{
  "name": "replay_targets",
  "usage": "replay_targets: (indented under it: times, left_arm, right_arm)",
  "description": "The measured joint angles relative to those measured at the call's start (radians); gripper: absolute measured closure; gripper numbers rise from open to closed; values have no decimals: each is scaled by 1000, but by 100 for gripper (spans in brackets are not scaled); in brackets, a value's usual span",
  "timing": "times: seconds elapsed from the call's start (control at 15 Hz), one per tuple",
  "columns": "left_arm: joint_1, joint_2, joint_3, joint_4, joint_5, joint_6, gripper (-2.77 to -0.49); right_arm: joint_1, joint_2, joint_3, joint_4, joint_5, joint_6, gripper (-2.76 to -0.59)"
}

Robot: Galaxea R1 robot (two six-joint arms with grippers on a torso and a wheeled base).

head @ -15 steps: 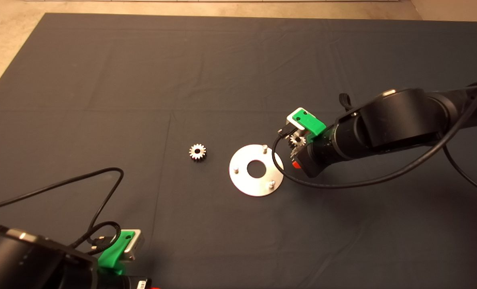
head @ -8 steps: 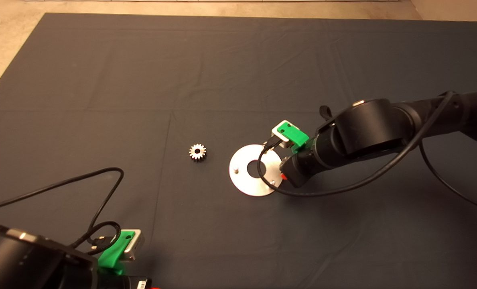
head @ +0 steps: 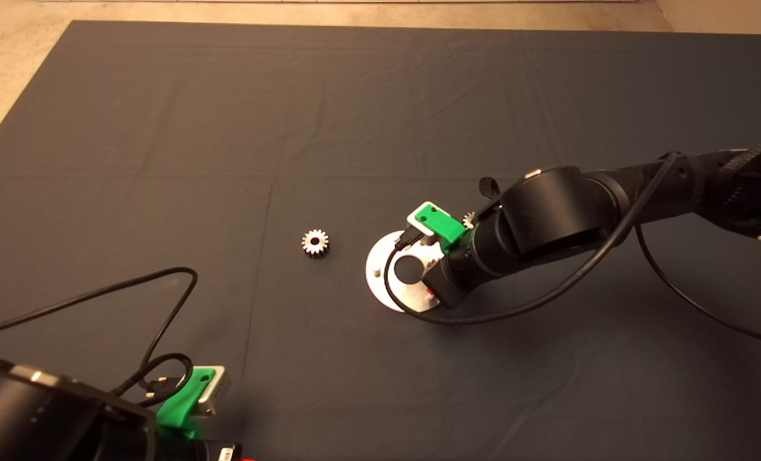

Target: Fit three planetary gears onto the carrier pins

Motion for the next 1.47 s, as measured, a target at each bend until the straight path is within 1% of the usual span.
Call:
replay_targets:
  times: [0.2,0.4,0.6,0.8,0.93,1.27,1.47]
  left_arm:
    - [0,0,0,0,0,0,-277]
    - [0,0,0,0,0,0,-277]
    - [0,0,0,0,0,0,-277]
    - [0,0,0,0,0,0,-277]
    - [0,0,0,0,0,0,-277]
    - [0,0,0,-11,0,0,-277]
    - [0,0,0,-14,0,0,-277]
  right_arm:
    - [0,18,-12,1,0,-9,-102]
    - [0,21,-18,8,0,-23,-102]
    - [0,21,-19,32,0,-33,-102]
    - [0,21,-19,64,0,-37,-102]
    - [0,21,-19,77,0,-38,-102]
    - [0,21,-2,91,0,-41,-102]
    - [0,20,8,93,0,-41,-102]
